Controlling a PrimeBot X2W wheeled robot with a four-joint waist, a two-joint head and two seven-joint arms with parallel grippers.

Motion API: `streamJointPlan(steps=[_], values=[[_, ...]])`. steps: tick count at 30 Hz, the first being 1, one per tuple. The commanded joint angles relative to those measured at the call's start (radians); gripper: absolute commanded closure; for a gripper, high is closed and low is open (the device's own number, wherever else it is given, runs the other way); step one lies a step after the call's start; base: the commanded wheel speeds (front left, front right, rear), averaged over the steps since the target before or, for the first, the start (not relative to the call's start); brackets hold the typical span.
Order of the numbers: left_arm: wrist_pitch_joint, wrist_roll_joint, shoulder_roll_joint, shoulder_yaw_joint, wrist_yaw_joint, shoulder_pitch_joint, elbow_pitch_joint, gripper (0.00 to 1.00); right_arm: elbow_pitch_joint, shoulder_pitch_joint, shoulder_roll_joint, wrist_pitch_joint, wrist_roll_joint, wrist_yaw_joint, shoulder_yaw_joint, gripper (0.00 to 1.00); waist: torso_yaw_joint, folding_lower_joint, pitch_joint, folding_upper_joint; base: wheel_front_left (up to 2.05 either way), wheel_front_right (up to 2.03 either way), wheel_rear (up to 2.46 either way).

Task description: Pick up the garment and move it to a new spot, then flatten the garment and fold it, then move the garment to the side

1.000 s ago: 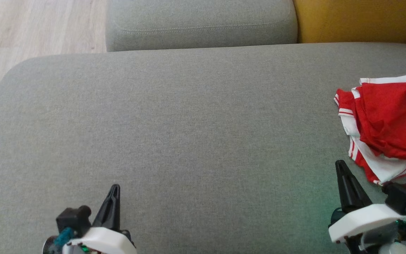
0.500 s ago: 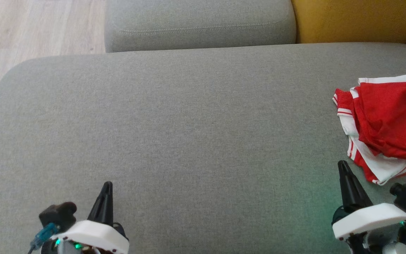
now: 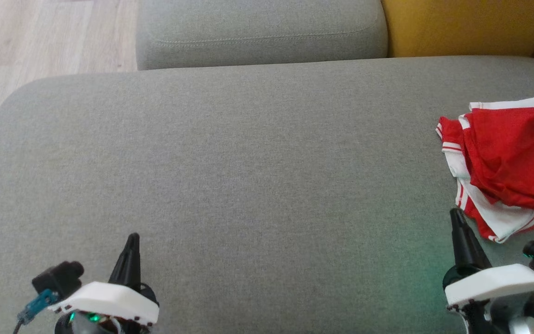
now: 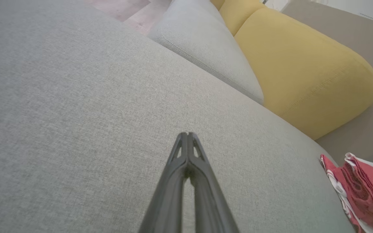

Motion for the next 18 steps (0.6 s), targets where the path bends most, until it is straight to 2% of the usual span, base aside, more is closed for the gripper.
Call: streamJointPlan(steps=[1,18], values=[[0.005,-0.028,0.002,0.024,-0.009,-0.052,-0.027,1.00,-0.028,-0.058,-0.021,-0.005,0.031,0.003,0.001,1.00,0.000,0.0000,0.000,0.0000,0.00,0.00,0.00],[0.048,-0.215,-0.006,0.072,-0.037,-0.074,-0.020,1.00,0.006,-0.084,-0.024,-0.002,0.222,0.004,-0.010,1.00,-0.005,0.0000,-0.002,0.0000,0.00,0.00,0.00]])
